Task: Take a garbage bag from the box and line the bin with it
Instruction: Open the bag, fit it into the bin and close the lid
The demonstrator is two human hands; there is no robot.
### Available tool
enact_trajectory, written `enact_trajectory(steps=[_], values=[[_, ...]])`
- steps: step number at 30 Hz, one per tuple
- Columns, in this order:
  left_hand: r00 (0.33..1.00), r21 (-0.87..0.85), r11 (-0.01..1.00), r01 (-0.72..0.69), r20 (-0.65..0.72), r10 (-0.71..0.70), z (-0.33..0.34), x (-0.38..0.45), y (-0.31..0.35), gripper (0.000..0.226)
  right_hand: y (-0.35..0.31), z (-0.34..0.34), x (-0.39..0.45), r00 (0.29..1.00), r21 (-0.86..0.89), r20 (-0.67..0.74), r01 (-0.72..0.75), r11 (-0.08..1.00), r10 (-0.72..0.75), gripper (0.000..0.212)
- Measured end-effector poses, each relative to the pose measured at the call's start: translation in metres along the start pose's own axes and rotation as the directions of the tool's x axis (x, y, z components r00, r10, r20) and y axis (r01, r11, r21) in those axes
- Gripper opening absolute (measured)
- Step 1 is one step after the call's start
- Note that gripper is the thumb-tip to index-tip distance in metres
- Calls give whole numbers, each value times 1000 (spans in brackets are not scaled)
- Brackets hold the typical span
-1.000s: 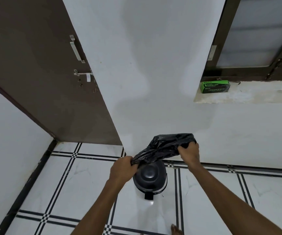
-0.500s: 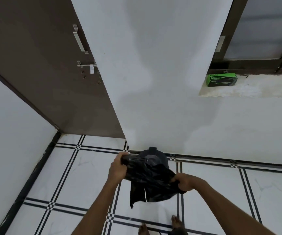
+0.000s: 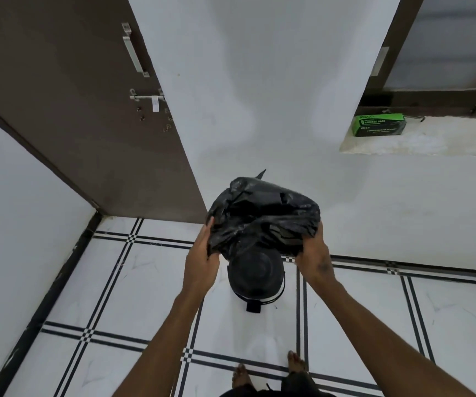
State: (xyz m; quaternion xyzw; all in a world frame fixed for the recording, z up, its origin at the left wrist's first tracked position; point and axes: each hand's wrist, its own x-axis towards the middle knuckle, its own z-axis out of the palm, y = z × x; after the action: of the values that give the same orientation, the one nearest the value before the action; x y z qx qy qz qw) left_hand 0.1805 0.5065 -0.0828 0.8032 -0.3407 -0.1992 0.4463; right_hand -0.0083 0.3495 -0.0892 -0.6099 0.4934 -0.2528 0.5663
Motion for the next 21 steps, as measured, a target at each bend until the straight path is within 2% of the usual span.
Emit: enact_trajectory(steps=[1,2,3,4,5,6,7,8,9,11,14,16,18,19,21], values=[[992,165,985,56,104,-74,1,-7,-19,62,17,-3,-1,1000,-202,7,2,979,-1,62],[953,326,933,150,205,-225,1,-13,-40,53,33,-8,-4,997,-398,66,-7,917,36,62],[863,455,852,258,287,-415,0,-21,-57,46,51,-12,-7,977,-597,174,5,802,123,57],[739,551,759,347,338,-583,-2,-29,-70,41,65,-15,-11,910,-765,294,41,643,292,49],[622,608,685,401,368,-691,-4,-38,-81,36,76,-19,-16,791,-853,358,60,519,497,43],[549,629,643,437,380,-744,-7,-46,-87,30,83,-22,-23,653,-886,378,51,460,656,41],[526,625,628,463,377,-763,-10,-50,-94,23,89,-23,-29,545,-892,393,30,451,741,45],[533,605,628,490,362,-765,-13,-52,-98,18,96,-23,-32,504,-888,402,11,460,764,50],[550,574,637,515,349,-759,-14,-51,-102,16,99,-22,-34,521,-880,406,0,476,751,53],[603,468,684,559,337,-723,-15,-43,-106,27,103,-15,-31,607,-848,420,-2,530,674,50],[789,293,814,501,231,-569,-20,-29,-90,39,90,0,-18,750,-777,436,34,628,498,29],[890,238,882,406,117,-441,-29,-21,-75,42,80,8,-7,871,-730,369,56,681,324,27],[942,275,910,311,40,-334,-39,-15,-69,39,72,11,0,962,-698,249,100,709,110,30],[957,308,914,264,36,-289,-46,-13,-69,37,69,12,0,980,-691,196,116,713,30,29],[972,340,921,192,65,-227,-56,-12,-74,34,66,15,0,990,-678,137,118,725,-33,25]])
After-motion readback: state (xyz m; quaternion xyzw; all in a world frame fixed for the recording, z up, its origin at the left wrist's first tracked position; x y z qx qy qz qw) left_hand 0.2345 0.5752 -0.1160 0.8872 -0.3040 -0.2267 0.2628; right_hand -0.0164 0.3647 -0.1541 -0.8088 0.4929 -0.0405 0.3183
